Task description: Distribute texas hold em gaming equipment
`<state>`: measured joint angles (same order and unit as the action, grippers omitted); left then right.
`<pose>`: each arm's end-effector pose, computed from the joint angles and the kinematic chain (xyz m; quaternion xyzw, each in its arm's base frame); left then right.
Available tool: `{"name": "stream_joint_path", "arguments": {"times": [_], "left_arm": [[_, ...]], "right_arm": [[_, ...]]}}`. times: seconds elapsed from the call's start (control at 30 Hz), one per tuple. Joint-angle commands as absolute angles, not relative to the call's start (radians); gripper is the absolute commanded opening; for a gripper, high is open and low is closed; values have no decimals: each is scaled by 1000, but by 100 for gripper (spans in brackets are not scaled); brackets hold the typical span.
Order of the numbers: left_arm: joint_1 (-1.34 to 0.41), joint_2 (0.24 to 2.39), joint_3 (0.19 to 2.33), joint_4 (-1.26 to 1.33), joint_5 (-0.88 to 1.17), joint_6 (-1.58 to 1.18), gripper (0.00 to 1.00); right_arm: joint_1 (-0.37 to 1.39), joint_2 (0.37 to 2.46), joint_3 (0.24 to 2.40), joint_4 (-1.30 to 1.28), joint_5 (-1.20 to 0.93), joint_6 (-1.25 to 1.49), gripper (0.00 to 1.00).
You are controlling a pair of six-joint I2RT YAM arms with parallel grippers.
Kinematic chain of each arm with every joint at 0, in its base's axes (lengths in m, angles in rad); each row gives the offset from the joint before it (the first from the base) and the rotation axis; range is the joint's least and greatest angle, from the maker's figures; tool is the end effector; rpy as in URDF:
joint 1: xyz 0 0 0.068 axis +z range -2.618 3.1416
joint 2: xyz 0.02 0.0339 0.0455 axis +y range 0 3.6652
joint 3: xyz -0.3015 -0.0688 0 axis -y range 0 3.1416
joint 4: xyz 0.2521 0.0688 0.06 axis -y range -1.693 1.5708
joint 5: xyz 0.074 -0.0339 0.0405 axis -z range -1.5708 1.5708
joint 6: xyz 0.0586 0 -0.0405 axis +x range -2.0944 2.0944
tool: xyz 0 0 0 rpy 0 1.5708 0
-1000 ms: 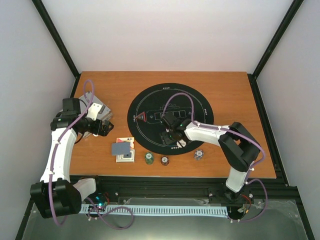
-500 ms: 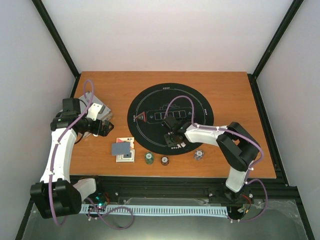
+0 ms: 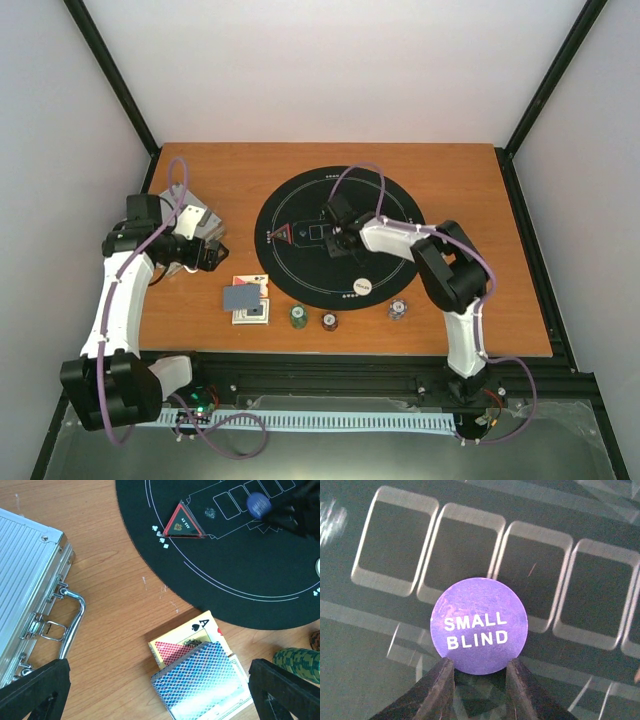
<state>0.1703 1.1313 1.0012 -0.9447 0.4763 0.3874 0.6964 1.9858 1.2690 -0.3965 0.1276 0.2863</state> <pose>0.2110 0.0090 0.3022 0.1596 0.9302 -0.1542 0.2923 0.3342 0.2697 0.1505 -0.1838 0.9546 0.0520 0.2288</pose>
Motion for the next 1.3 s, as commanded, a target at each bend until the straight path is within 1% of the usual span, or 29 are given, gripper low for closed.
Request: {"name": "stream_joint_path", "arguments": {"times": [0.0, 0.3, 0.53, 0.6, 0.67, 0.73, 0.8, 0.87, 1.03, 1.2, 1.27], "left_arm": [[178, 1148, 1062, -979, 504, 371, 100], [177, 1168, 1073, -991, 520, 382, 100], [177, 1190, 1073, -989, 523, 388, 100], [177, 1193, 1073, -988, 525, 386, 100], [177, 1194, 1075, -991, 527, 386, 100], [178, 1189, 1075, -995, 529, 385, 100], [178, 1182, 1073, -998, 528, 388, 100], [177, 1177, 1070, -1000, 522, 392, 100], [177, 1178, 1069, -1013, 524, 396, 100], [177, 1169, 1069, -1010, 534, 384, 100], [177, 1167, 1068, -1012, 538, 383, 100]], "right_arm": [[592, 2145, 1437, -434, 186, 253, 30], [508, 2452, 1884, -568, 185, 229, 31], [476, 2601, 2168, -674, 153, 223, 33], [476, 2614, 2231, -698, 148, 217, 36], [477, 2590, 2240, -714, 133, 211, 42], [488, 2519, 2159, -704, 135, 203, 50], [507, 2404, 2030, -661, 148, 193, 58], [525, 2275, 1895, -621, 150, 193, 64], [603, 1971, 1513, -542, 173, 226, 71], [705, 1824, 1192, -495, 184, 294, 74], [742, 1784, 1106, -469, 184, 330, 75]]}}
